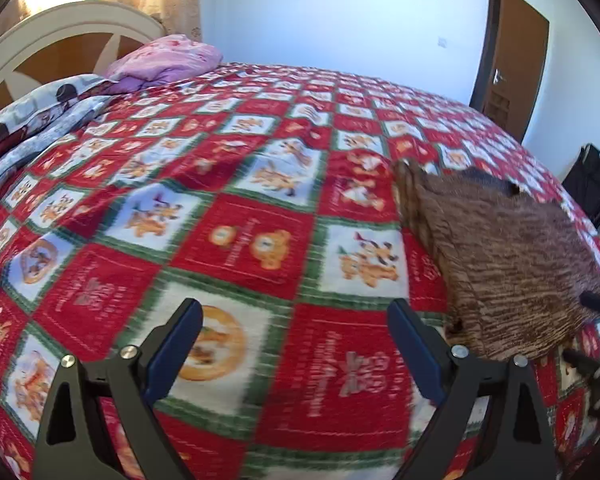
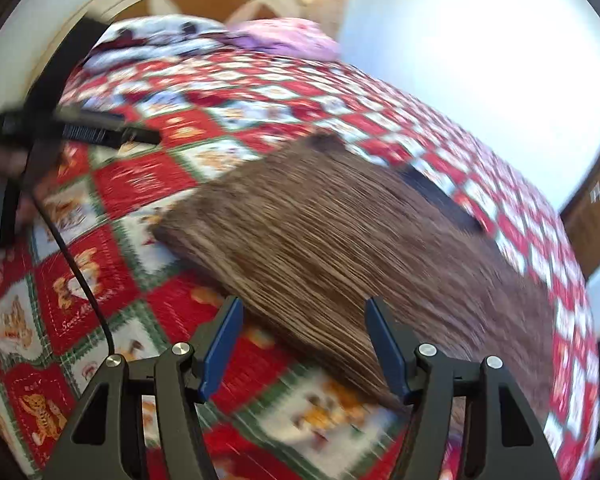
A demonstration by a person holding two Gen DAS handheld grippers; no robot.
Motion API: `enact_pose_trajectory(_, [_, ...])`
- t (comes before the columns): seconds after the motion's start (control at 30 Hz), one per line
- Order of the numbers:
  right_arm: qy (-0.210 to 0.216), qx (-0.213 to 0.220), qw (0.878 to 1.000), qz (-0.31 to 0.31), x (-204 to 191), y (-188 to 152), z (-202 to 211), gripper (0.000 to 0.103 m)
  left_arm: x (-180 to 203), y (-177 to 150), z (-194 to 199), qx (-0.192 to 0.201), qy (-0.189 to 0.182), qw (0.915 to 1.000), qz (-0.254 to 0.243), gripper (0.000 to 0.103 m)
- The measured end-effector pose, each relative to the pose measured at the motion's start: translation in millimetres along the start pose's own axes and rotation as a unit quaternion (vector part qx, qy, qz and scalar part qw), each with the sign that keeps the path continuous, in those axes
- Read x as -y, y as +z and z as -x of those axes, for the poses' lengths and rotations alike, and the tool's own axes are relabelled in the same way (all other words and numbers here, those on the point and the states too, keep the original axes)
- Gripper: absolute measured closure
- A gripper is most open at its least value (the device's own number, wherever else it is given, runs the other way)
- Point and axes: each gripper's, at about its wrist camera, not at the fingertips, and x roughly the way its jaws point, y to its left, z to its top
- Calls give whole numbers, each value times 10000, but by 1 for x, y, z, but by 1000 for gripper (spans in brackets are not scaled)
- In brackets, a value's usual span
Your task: Fold small clothes
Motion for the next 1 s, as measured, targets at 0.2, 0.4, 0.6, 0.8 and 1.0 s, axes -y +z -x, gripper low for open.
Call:
enact_pose_trajectory(0.2, [39,86,9962,865,-50,12,-16,38,-32,2,14,205,-186,9990,356,7])
enact_pose_trajectory(0.4, [-93,185,9934,1131,-70,18,-28,39,-43,-2,9,113,-281,9980,559,7])
enact_pose_trajectory(0.6, [-163,270,9951,936,-69,29,-39,39,-39,2,2,57,-464,9971,609,7])
enact_pose_trajectory(0.8, [-197,374,9960,781,-71,34,-47,39,-32,18,-5,52,-622,9960,638,7])
enact_pose_trajectory(1.0, [-242,424,9955,809,-78,30,-41,39,-12,38,-20,-30,-865,9950,498,7])
